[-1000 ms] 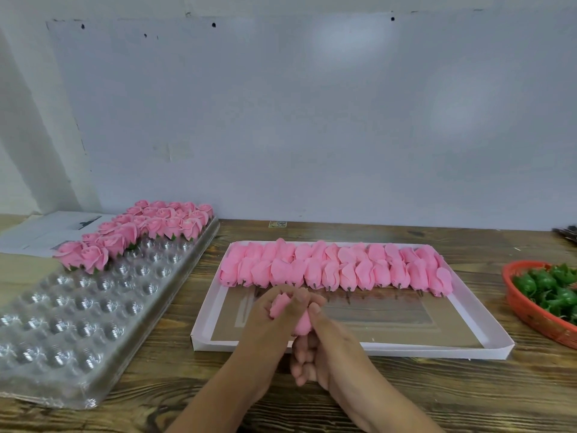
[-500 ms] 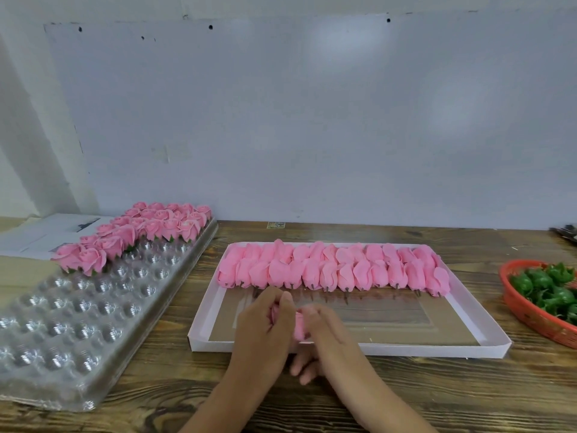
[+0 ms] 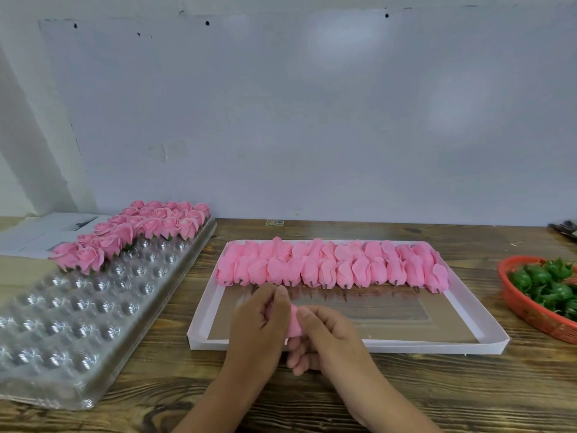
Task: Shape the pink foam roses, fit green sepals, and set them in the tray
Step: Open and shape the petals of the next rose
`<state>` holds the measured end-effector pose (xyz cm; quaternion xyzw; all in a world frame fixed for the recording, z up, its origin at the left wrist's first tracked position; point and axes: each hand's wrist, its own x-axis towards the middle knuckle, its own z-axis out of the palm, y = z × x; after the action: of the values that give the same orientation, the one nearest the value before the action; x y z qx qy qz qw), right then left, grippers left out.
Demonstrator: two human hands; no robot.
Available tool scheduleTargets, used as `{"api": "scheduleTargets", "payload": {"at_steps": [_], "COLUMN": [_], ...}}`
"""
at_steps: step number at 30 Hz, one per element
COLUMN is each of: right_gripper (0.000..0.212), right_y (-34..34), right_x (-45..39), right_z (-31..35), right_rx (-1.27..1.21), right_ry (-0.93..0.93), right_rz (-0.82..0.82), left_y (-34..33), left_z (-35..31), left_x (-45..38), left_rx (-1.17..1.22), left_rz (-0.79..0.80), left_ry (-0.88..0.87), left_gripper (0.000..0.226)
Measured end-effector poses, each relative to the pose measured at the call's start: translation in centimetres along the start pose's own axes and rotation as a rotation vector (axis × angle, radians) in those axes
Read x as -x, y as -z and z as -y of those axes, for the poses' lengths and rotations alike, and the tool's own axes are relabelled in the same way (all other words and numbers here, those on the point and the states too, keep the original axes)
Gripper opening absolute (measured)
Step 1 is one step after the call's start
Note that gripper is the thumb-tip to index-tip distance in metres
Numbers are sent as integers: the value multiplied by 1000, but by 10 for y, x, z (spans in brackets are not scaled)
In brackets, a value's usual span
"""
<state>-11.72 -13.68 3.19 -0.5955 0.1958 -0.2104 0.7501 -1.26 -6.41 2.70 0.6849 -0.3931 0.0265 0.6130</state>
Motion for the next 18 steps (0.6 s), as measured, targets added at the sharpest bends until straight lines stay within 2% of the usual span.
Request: {"api": "scheduleTargets", "payload": {"at_steps": [6,10,12,15,17,18], "right_gripper": [27,27,28,19,15,18], "right_y": [2,2,3,15,40,56], "right_x": [0,0,0,2,3,4], "right_z": [1,0,2,14,33,46], "right_rx": [-99,-38,-4,271,539,595], "right_ry": [-22,-24,-36,71,198,223], "right_rz": [19,17,13,-95,-257,-340], "left_y": [0,1,0,0,1,2], "left_z": [-1,-1,1,5,8,9], "left_x": [3,2,1,-2,-5,-6], "left_rx": [47,25,26,32,45,50], "left_rz": [24,-29,-54,-70,-75,-78], "left_ry": [-18,-23,2,73,107,113], "left_gripper": [34,47,45,40,41,43]}}
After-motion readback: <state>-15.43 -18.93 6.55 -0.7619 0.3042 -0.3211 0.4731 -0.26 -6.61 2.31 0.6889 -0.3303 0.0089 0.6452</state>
